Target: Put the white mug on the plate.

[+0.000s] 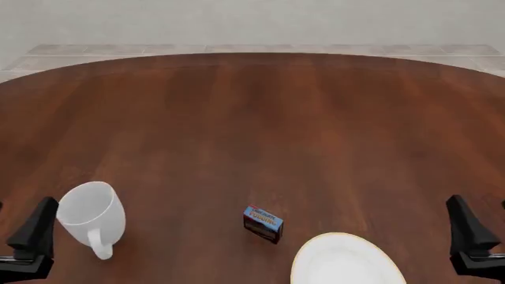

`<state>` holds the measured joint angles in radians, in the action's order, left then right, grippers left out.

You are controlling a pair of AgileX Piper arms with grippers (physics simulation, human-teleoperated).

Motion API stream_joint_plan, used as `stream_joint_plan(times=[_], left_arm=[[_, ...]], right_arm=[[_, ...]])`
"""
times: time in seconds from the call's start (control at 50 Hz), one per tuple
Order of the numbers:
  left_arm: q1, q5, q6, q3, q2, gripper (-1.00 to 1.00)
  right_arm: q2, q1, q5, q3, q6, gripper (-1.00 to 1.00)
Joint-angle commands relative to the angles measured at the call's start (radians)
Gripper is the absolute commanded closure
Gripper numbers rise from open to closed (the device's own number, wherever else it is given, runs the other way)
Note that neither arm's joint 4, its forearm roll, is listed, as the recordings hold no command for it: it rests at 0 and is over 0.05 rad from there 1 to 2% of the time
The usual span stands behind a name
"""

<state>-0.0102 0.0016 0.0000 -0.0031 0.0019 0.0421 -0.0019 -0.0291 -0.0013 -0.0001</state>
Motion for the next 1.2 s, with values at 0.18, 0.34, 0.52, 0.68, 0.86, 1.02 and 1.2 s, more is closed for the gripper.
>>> stream_joint_plan(times=[0.18, 0.34, 0.52, 0.68, 0.86, 1.02, 1.2], left_arm=[[0.01, -0.007, 0.001, 0.0, 0.007, -1.0], [0.01, -0.011, -0.001, -0.001, 0.013, -1.0], [0.01, -0.005, 0.0, -0.002, 0.007, -1.0], [0.013, -0.034, 0.041, -0.008, -0.002, -1.0], [0.025, 0.256, -0.067, -0.225, 0.005, -1.0], [0.013, 0.445, -0.137, -0.34, 0.045, -1.0], [-0.032, 0.617, -0.167, -0.473, 0.123, -1.0]], right_arm=[[-0.023, 0.002, 0.017, -0.003, 0.0, -1.0], [-0.019, 0.002, 0.011, -0.002, 0.0, -1.0], [-0.02, 0.002, 0.011, -0.002, 0.0, -1.0], [-0.018, 0.002, 0.014, -0.006, 0.0, -1.0], [-0.019, 0.002, 0.015, -0.006, 0.0, -1.0], [-0.019, 0.002, 0.015, -0.006, 0.0, -1.0], [-0.019, 0.002, 0.015, -0.006, 0.0, -1.0]])
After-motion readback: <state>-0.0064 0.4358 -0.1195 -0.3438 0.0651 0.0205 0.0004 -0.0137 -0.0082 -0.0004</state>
